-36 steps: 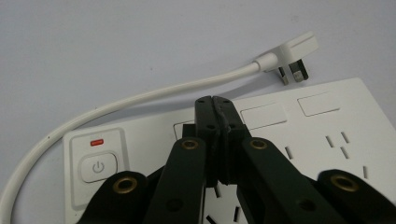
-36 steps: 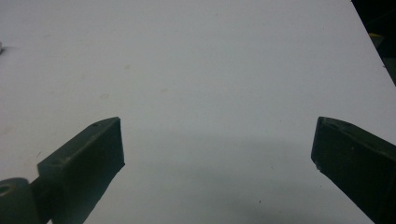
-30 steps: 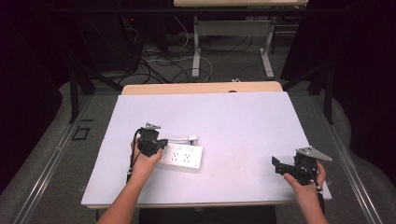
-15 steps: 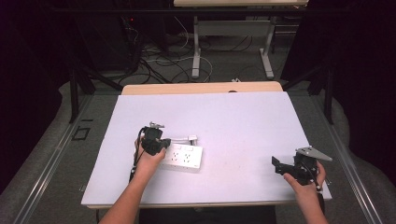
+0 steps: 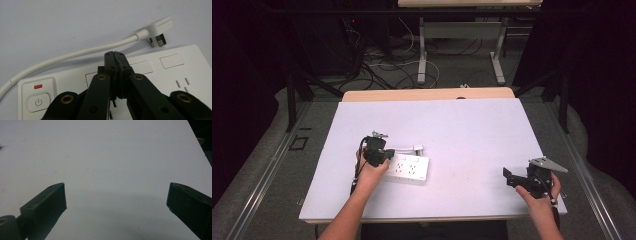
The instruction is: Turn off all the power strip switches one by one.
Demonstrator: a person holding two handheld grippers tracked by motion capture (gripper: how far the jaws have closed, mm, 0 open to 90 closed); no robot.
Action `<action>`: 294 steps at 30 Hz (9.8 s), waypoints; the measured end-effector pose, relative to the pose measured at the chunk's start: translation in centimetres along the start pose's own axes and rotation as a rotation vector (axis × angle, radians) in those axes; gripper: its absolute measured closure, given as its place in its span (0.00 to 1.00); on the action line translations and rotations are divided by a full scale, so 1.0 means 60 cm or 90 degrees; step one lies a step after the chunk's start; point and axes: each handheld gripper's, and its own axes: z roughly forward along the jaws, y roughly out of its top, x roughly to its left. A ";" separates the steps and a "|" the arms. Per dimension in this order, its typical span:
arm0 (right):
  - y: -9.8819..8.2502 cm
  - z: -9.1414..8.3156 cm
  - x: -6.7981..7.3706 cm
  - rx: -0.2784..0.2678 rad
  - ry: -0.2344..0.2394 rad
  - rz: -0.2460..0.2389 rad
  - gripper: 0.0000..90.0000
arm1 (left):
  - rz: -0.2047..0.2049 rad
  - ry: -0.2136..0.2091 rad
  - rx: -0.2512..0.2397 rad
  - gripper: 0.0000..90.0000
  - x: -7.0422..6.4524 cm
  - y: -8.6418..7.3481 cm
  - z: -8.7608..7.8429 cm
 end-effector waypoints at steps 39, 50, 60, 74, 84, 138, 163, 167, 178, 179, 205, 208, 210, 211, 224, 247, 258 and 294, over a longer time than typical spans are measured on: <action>-0.002 0.004 0.002 -0.012 0.001 -0.001 0.02 | 0.006 0.006 0.000 1.00 -0.005 -0.003 0.002; -0.001 0.001 0.001 0.001 0.004 0.000 0.02 | 0.030 -0.012 -0.008 1.00 -0.028 0.002 -0.003; -0.002 0.002 0.000 -0.001 0.004 0.001 0.02 | 0.048 -0.024 -0.010 1.00 -0.044 0.004 -0.004; -0.002 0.001 0.001 0.004 0.005 0.005 0.02 | 0.058 -0.035 -0.009 1.00 -0.057 0.002 0.008; -0.002 0.001 0.001 0.000 0.002 0.010 0.02 | 0.058 -0.031 -0.007 1.00 -0.060 0.001 0.016; -0.002 0.002 0.001 -0.009 0.004 0.003 0.03 | 0.086 -0.023 -0.013 1.00 -0.071 -0.002 0.022; -0.001 -0.001 -0.001 -0.005 0.005 0.001 0.03 | 0.109 -0.044 -0.018 1.00 -0.107 0.007 0.033; -0.002 0.001 -0.002 -0.015 0.003 -0.003 0.03 | 0.114 -0.045 -0.017 1.00 -0.111 0.008 0.036; -0.001 -0.002 -0.001 -0.001 0.007 0.002 0.03 | 0.117 -0.047 -0.020 1.00 -0.115 0.011 0.040; -0.001 -0.002 -0.002 -0.001 0.006 0.000 0.03 | 0.118 -0.046 -0.020 1.00 -0.115 0.011 0.040; -0.002 0.000 -0.001 -0.002 0.006 0.004 0.03 | 0.125 -0.060 -0.019 1.00 -0.118 0.009 0.045; -0.002 0.000 0.001 -0.002 0.006 0.007 0.03 | 0.126 -0.054 -0.020 1.00 -0.121 0.008 0.044; -0.002 0.000 0.001 -0.001 0.007 0.006 0.03 | 0.132 -0.048 -0.019 1.00 -0.122 0.008 0.043; -0.002 0.000 0.000 -0.001 0.007 0.006 0.03 | 0.131 -0.050 -0.022 1.00 -0.123 0.007 0.043; -0.004 0.000 -0.001 -0.012 0.002 0.011 0.03 | 0.124 -0.051 -0.015 1.00 -0.120 0.007 0.040; -0.003 -0.004 -0.004 -0.010 0.003 0.008 0.03 | 0.099 -0.084 -0.031 0.82 -0.111 0.016 0.012; -0.002 -0.006 -0.004 -0.005 0.001 0.010 0.03 | 0.149 -0.052 -0.085 0.61 -0.117 0.020 -0.025; -0.003 -0.006 -0.001 -0.004 0.002 0.005 0.03 | -0.025 -0.005 -0.201 0.00 0.050 -0.071 -0.178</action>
